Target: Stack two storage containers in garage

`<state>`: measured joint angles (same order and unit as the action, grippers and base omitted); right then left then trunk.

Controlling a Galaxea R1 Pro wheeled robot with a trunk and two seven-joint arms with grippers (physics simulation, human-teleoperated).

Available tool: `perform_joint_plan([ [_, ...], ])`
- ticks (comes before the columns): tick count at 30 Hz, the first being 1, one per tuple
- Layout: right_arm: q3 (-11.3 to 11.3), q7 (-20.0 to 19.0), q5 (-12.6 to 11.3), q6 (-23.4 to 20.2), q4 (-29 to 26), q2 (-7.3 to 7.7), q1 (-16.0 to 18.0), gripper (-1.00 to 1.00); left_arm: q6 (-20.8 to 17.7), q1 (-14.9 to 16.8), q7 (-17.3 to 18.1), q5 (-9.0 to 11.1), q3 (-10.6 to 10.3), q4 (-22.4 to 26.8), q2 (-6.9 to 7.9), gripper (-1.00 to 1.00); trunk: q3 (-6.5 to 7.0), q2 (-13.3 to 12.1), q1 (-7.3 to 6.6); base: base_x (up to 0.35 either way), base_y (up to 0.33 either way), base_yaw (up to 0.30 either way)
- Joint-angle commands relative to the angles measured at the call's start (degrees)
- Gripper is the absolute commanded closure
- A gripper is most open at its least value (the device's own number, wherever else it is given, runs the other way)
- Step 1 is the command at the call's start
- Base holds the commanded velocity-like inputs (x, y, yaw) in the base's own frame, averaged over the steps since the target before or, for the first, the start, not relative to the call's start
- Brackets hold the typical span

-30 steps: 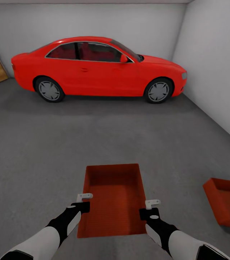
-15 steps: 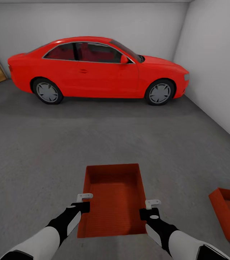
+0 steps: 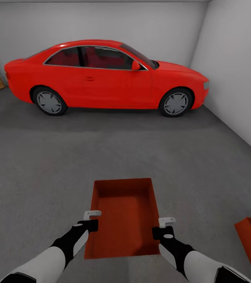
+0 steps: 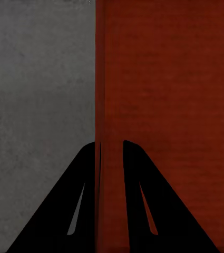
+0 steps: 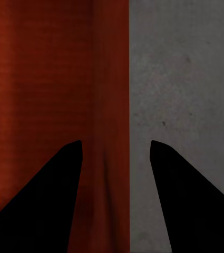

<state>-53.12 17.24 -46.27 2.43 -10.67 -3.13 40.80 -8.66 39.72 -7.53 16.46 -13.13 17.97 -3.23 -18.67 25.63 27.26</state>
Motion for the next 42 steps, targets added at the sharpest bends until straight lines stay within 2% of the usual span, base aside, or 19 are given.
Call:
perform_joint_plan([
  [1,0.2,0.2,-1.9,-0.6,0.2,0.05,0.1,1.0,-0.3,0.0,-0.8,-0.2,-2.5,0.4,0.07,1.0,-0.09,0.1,0.06,0.323,0.0,0.0],
  [18,0.2,0.2,-1.9,-0.6,0.2,0.06,0.1,1.0,-0.2,0.0,-0.8,-0.2,-2.5,0.4,0.07,1.0,-0.09,0.1,0.06,0.304,0.0,0.0],
  [42,0.2,0.2,-1.9,-0.5,0.2,0.08,0.1,1.0,0.1,0.0,-0.8,-0.2,-2.5,0.4,0.07,1.0,-0.09,0.1,0.06,0.003,0.0,0.0],
])
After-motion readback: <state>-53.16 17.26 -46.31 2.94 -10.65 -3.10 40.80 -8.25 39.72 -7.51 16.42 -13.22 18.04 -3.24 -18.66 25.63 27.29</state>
